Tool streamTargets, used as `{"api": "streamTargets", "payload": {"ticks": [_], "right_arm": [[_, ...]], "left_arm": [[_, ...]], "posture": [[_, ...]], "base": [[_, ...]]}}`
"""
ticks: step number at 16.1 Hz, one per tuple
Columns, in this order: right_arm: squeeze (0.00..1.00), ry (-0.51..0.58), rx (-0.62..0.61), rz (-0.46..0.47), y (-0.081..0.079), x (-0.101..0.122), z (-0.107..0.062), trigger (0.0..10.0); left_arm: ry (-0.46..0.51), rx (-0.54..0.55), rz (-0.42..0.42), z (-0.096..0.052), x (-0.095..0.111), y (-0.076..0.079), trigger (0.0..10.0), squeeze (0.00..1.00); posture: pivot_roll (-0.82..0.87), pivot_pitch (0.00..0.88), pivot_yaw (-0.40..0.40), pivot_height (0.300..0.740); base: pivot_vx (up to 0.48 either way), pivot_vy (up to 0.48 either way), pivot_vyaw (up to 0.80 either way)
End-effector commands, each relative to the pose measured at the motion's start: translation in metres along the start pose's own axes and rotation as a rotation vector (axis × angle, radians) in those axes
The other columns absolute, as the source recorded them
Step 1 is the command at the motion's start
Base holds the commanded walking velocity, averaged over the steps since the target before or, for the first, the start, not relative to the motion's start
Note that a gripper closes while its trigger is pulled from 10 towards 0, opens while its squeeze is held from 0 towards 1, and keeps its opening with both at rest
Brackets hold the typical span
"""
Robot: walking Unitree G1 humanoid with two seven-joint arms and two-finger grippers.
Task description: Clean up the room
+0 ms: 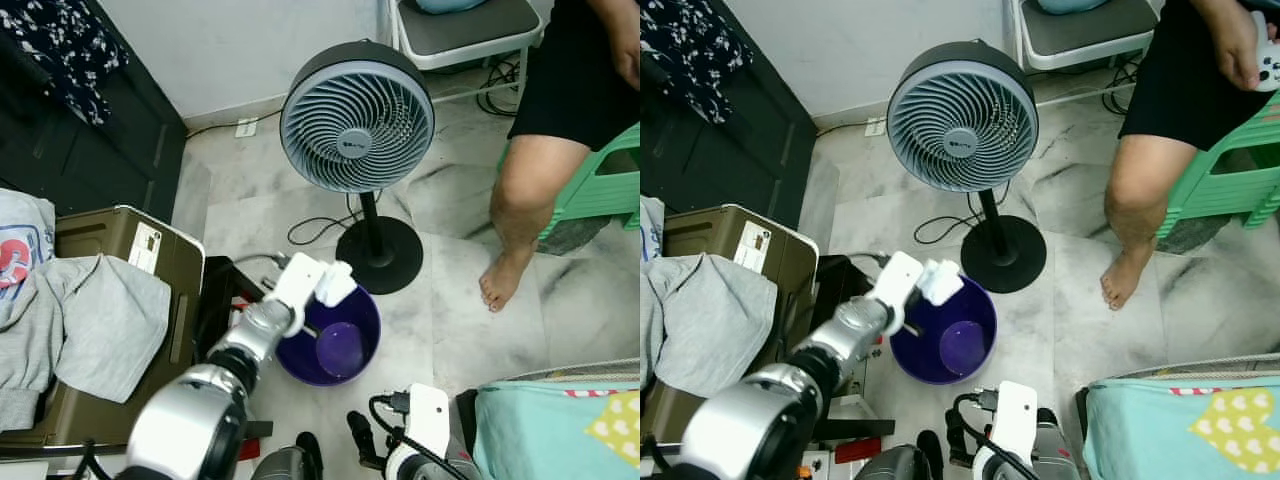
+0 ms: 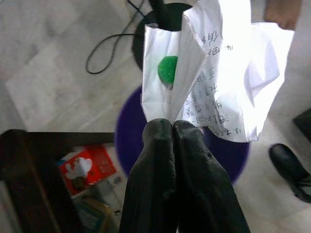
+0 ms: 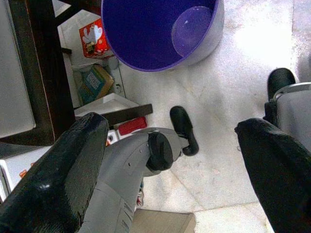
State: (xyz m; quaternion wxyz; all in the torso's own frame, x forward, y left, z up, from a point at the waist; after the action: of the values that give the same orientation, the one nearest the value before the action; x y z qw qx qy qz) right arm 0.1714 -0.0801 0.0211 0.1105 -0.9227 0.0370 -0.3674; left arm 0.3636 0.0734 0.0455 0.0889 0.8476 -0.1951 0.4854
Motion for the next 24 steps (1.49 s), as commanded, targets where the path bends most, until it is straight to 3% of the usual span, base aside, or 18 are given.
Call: {"api": "streamTargets", "payload": {"ticks": [1, 3, 4, 5, 6, 7, 8, 9, 24], "right_arm": [[0.00, 0.009, 0.147, 0.118, -0.055, 0.007, -0.002, 10.0], [0.00, 0.009, 0.148, 0.119, -0.055, 0.006, -0.002, 10.0], [0.00, 0.008, 0.150, 0.119, -0.056, 0.006, -0.001, 10.0], [0.00, 0.009, 0.150, 0.118, -0.056, 0.007, -0.001, 10.0], [0.00, 0.009, 0.150, 0.118, -0.056, 0.007, -0.001, 10.0], [0.00, 0.009, 0.150, 0.119, -0.055, 0.007, -0.001, 10.0], [0.00, 0.010, 0.151, 0.119, -0.056, 0.007, -0.001, 10.0], [0.00, 0.010, 0.151, 0.119, -0.056, 0.007, -0.001, 10.0], [0.00, 0.010, 0.151, 0.119, -0.056, 0.007, -0.001, 10.0]], "left_arm": [[-0.039, 0.048, 0.006, -0.005, -0.013, -0.018, 6.1, 0.00], [-0.045, 0.066, 0.004, -0.007, -0.015, -0.026, 4.4, 0.00], [-0.051, 0.075, 0.004, -0.008, -0.018, -0.030, 1.4, 0.00], [-0.058, 0.078, 0.007, -0.009, -0.020, -0.031, 0.0, 0.00], [-0.062, 0.078, 0.008, -0.009, -0.020, -0.032, 0.0, 0.00], [-0.064, 0.075, 0.007, -0.009, -0.021, -0.031, 0.7, 0.00], [-0.069, 0.070, 0.009, -0.009, -0.021, -0.030, 4.4, 0.00], [-0.070, 0.068, 0.010, -0.009, -0.022, -0.029, 10.0, 0.00], [-0.070, 0.068, 0.010, -0.009, -0.022, -0.029, 10.0, 0.00]], "posture": [[-0.23, 0.294, 0.276, 0.740], [-0.23, 0.293, 0.277, 0.740], [-0.23, 0.293, 0.277, 0.740], [-0.23, 0.294, 0.274, 0.740], [-0.23, 0.294, 0.274, 0.740], [-0.23, 0.294, 0.274, 0.740], [-0.23, 0.294, 0.274, 0.740], [-0.23, 0.294, 0.274, 0.740], [-0.23, 0.294, 0.274, 0.740]], "base": [[0.000, 0.000, 0.00], [0.000, 0.000, 0.00], [0.000, 0.000, 0.00], [0.000, 0.000, 0.00], [0.000, 0.000, 0.00], [0.000, 0.000, 0.00], [0.000, 0.000, 0.00], [0.000, 0.000, 0.00], [0.000, 0.000, 0.00]]}}
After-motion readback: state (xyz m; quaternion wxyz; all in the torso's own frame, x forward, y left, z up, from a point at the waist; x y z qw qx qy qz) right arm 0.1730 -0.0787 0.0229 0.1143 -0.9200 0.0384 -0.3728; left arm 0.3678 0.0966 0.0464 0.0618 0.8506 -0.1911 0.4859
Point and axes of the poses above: a point about 5 cm out from each wrist's last joint towards the gripper, its own z axis pointing out of the wrist towards the gripper, its own x axis along the axis of the wrist's last joint, y = z × x, the point moved 2 cm from there along z, pointing out of the wrist towards the gripper, and after that the axes turned 10 degrees about -z, right-handed, at the moved point
